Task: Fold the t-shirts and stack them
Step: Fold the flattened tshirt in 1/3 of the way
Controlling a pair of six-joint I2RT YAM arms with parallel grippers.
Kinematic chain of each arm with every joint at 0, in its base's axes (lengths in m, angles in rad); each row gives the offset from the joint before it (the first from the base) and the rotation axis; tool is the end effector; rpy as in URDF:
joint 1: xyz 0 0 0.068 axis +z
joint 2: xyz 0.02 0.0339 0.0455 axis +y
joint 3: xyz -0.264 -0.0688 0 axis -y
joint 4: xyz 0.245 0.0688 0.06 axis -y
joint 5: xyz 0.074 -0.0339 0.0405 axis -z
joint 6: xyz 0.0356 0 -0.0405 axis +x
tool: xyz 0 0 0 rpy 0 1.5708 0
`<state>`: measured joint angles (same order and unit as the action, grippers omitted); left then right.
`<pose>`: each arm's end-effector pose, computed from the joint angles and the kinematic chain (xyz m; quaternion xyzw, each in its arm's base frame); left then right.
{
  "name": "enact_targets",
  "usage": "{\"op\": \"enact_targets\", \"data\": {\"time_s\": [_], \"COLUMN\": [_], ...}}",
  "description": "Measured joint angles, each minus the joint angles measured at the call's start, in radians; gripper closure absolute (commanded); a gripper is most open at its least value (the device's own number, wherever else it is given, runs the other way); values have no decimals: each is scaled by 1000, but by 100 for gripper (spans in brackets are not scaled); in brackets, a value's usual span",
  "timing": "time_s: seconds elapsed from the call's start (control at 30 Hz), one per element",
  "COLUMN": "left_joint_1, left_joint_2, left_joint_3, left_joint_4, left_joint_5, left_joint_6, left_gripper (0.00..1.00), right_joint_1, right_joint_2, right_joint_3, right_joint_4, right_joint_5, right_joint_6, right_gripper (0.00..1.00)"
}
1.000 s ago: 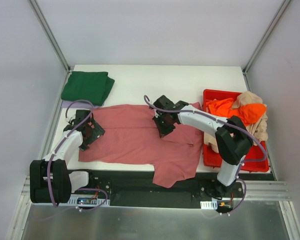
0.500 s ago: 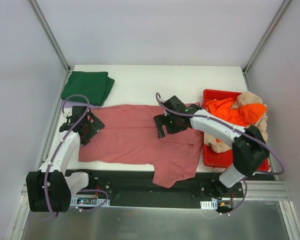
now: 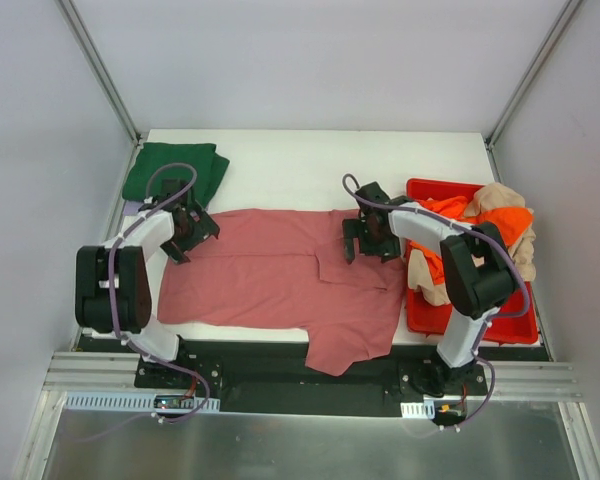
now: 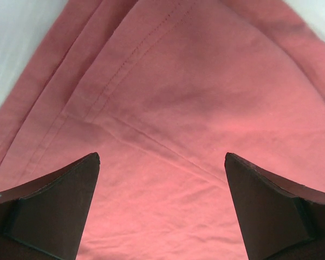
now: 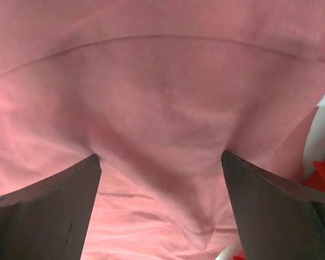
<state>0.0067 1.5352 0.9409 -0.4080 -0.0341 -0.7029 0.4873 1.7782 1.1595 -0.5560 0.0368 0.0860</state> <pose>0.3062 0.0033 0.1975 -0.3379 0.8983 -0.0803 0.2692 0.3108 0.1632 0.1775 -0.1918 0.9613 0.0383 0.1938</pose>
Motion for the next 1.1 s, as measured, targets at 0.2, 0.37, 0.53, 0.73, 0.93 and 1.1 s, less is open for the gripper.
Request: {"op": "enact_targets", "data": {"time_s": [0.2, 0.37, 0.53, 0.73, 0.93, 1.1], "left_joint_1": [18, 44, 68, 73, 74, 73], "left_joint_2": [135, 191, 216, 204, 10, -309], "left_joint_3": [55, 116, 148, 149, 100, -48], "left_joint_4": [-1, -1, 0, 2, -5, -61], "left_joint_5": [31, 37, 50, 59, 60, 13], "left_joint_6": [17, 19, 21, 55, 61, -26], "left_gripper": [1, 1, 1, 1, 1, 1], "right_joint_1": [-17, -24, -41, -54, -54, -40], "right_joint_2": [61, 119, 187, 207, 125, -110], "right_joint_3": [51, 124, 222, 280, 265, 143], "right_joint_4": [0, -8, -6, -6, -6, 23], "right_joint_5": [0, 1, 3, 5, -3, -40], "right_joint_6": [-38, -83, -108, -148, -152, -122], "right_gripper": [4, 4, 4, 4, 4, 4]}}
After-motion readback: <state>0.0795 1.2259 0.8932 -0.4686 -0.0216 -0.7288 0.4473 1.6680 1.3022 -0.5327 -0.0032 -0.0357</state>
